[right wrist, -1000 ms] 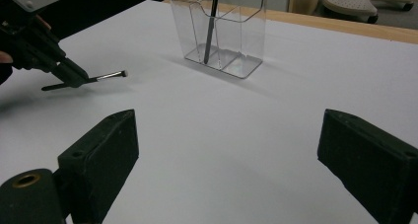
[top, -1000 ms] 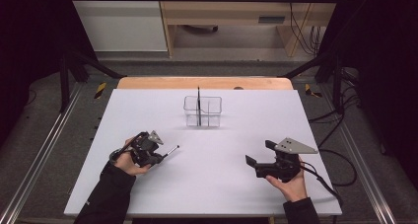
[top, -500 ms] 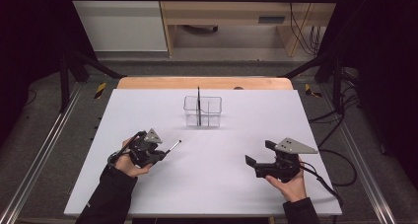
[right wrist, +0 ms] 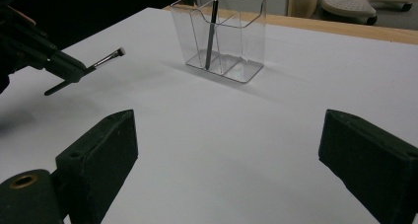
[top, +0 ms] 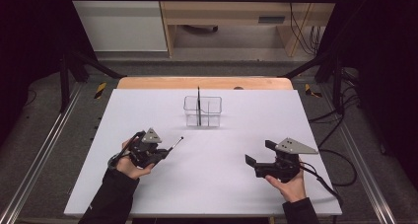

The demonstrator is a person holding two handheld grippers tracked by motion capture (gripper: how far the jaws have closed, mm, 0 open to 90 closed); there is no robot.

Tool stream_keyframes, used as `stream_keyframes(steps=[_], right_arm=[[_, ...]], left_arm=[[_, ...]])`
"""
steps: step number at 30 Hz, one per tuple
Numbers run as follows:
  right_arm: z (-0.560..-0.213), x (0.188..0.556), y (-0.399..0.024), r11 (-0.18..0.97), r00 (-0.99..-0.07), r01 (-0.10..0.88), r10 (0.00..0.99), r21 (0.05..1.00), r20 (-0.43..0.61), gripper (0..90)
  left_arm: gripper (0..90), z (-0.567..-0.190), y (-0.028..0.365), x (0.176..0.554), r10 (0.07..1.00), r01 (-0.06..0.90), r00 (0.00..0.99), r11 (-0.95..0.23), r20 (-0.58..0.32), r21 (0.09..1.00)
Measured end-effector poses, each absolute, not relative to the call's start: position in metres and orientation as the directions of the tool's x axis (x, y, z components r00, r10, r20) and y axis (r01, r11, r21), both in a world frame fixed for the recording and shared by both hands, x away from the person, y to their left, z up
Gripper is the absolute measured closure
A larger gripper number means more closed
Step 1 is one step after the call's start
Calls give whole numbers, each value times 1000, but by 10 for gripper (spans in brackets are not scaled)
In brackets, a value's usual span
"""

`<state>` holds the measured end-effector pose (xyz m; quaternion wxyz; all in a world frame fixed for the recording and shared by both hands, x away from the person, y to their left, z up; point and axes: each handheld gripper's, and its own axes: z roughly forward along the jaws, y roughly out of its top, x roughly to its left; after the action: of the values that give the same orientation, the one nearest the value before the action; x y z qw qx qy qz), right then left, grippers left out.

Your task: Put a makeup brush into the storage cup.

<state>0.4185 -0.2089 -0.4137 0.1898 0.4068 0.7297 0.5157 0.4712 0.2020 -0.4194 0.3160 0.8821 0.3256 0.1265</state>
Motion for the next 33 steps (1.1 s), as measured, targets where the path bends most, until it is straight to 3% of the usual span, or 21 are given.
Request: stream_keyframes(steps=[15, 33], right_arm=[[-412, 418, -208, 110, -589, 393, 792, 913, 158, 74], [-405, 419, -202, 51, -567, 374, 803, 926, 184, 65]], left_arm=[[832, -413, 195, 461, 708, 475, 706, -469, -5, 744], [832, -405, 187, 449, 733, 458, 679, -373, -47, 807]])
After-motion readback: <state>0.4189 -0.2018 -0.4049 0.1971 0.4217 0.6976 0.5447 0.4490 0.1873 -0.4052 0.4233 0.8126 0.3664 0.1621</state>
